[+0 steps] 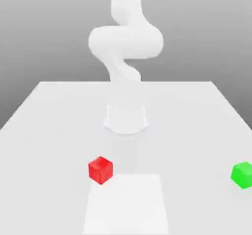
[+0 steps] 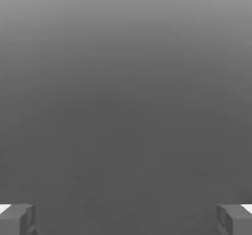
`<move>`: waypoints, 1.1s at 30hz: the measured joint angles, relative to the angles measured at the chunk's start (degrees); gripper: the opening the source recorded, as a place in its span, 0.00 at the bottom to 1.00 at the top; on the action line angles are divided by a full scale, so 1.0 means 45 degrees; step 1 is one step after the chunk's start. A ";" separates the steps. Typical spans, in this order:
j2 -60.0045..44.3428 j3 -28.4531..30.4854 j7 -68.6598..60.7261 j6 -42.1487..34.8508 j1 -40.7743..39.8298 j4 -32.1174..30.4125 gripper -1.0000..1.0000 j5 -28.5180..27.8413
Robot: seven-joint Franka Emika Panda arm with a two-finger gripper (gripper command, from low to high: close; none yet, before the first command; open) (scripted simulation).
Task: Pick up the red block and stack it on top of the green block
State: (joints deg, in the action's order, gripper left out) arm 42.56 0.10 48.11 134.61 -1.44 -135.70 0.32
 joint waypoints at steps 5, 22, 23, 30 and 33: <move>-0.1778 0.0002 0.1252 0.1517 -0.0722 -0.2071 0.50 0.0122; -1.0418 -0.0119 0.5331 0.8531 -0.2706 -0.7301 0.50 -0.0046; -1.0894 -0.0088 0.5354 0.8939 -0.2685 -0.7245 0.50 -0.0064; -1.1578 -0.0049 0.5424 0.9544 -0.2655 -0.7159 0.00 -0.0129; -1.0801 -0.0113 0.5389 0.8869 -0.2720 -0.7267 0.00 -0.0099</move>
State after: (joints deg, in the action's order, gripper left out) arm -6.05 -0.40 72.36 174.52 -13.68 -168.40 -0.13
